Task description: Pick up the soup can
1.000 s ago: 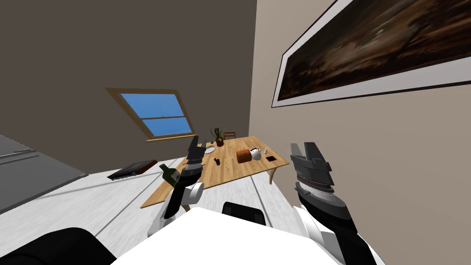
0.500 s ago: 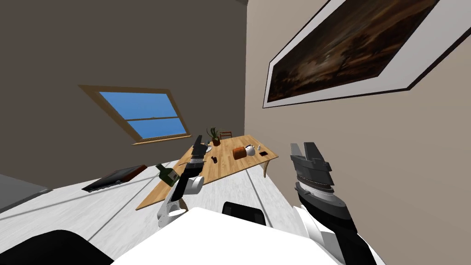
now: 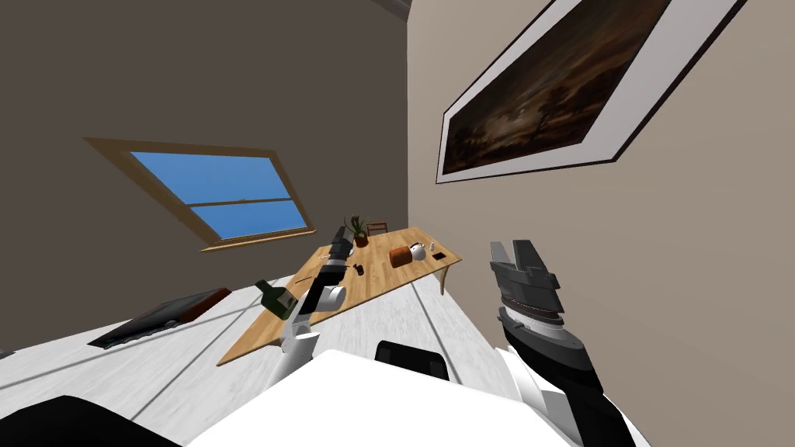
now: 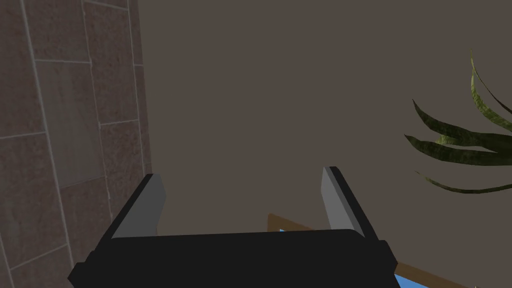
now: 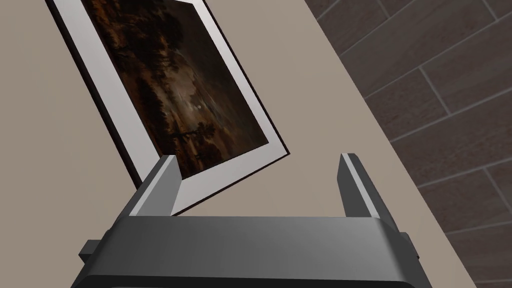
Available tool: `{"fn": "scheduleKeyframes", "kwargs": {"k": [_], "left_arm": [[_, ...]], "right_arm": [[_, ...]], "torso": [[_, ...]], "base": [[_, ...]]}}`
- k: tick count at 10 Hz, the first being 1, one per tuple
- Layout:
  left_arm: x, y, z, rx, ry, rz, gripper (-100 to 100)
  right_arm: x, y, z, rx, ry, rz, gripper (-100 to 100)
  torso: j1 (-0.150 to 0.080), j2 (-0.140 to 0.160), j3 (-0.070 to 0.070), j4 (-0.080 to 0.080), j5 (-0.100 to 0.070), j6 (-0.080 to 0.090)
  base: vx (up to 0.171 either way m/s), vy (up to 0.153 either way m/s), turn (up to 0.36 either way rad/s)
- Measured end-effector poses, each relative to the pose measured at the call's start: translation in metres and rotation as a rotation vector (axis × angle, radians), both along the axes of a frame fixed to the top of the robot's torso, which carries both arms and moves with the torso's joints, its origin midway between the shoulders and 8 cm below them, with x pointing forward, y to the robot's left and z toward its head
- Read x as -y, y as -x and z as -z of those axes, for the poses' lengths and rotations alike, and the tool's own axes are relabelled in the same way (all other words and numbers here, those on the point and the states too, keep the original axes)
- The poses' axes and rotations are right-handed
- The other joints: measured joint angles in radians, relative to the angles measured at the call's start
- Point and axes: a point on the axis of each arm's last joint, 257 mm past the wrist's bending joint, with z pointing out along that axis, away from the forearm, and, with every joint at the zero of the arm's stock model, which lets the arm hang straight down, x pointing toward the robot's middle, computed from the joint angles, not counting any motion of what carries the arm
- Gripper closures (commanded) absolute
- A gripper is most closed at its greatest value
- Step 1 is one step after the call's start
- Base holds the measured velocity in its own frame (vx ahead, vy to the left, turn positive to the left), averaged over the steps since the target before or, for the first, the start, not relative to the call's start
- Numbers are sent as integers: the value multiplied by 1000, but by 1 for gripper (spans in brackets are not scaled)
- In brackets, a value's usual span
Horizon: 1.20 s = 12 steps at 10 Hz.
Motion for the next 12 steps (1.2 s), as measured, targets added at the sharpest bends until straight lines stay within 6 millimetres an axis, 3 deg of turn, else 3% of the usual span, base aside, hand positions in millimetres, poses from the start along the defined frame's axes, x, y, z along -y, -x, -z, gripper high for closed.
{"fn": "scheduleKeyframes", "kwargs": {"k": [12], "left_arm": [[-63,-92,85,-301,159,-30,-100]], "right_arm": [[0,0,0,0,0,0,0]], "torso": [[0,-2,-1,0,0,0]], "base": [[-30,9,-107]]}}
